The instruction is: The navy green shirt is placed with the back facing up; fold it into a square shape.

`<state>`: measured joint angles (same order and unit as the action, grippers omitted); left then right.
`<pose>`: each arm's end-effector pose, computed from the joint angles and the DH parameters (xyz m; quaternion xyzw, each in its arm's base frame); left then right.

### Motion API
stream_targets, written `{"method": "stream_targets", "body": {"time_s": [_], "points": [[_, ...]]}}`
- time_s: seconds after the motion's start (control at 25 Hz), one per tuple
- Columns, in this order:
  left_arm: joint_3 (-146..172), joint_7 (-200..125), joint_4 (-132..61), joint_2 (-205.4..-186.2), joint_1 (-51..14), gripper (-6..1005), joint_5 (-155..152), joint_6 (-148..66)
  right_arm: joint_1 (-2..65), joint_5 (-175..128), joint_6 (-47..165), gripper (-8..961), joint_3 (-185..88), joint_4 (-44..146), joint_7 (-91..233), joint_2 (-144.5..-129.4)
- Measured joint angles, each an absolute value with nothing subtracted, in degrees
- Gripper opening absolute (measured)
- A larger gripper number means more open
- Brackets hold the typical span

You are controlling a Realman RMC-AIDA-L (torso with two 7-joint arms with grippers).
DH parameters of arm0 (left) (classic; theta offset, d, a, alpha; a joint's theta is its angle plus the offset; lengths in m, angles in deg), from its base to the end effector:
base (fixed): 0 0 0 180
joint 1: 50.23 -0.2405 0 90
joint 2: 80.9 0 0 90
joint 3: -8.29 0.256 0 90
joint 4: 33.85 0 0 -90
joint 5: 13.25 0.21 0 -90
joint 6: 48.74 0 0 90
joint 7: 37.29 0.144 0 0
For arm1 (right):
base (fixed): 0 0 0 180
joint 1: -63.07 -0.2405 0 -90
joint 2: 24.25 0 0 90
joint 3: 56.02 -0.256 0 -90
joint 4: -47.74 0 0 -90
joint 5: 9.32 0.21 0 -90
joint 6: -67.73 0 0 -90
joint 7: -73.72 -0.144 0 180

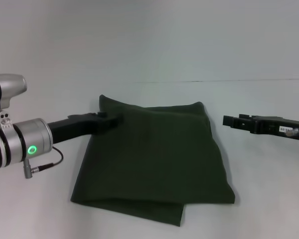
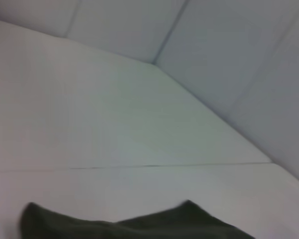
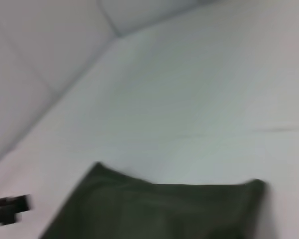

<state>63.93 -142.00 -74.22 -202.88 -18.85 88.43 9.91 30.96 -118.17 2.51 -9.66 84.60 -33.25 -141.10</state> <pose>-0.2450 0.3891 -0.0237 -0.8423 -0.4108 -0.2518 0.2415 0.2809 0.3868 0.0149 -0.8320 0.4421 0.2306 0.2432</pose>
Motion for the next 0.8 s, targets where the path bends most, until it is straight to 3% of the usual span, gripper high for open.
{"method": "stream_targets", "body": {"time_s": [0.12,0.32,0.44,0.8], "points": [[63.93,-140.17,-74.66,-202.78,-19.24,628,88.16,14.77,31.29,-117.87,-4.27,483,-11.43,84.30,-27.20,-140.56],[63.45,-134.86,-74.91,-202.65,-20.30,628,87.87,24.39,32.01,-118.35,-12.57,738,-11.38,84.15,-19.88,-140.08],[61.59,-130.38,-74.64,-202.83,-20.65,628,87.62,29.66,32.13,-118.36,-15.24,945,-11.58,84.13,-16.61,-140.29],[53.98,-120.95,-70.18,-202.97,-21.58,628,87.48,41.89,32.08,-118.34,-19.29,940,-11.05,84.12,-13.84,-141.80]]}}
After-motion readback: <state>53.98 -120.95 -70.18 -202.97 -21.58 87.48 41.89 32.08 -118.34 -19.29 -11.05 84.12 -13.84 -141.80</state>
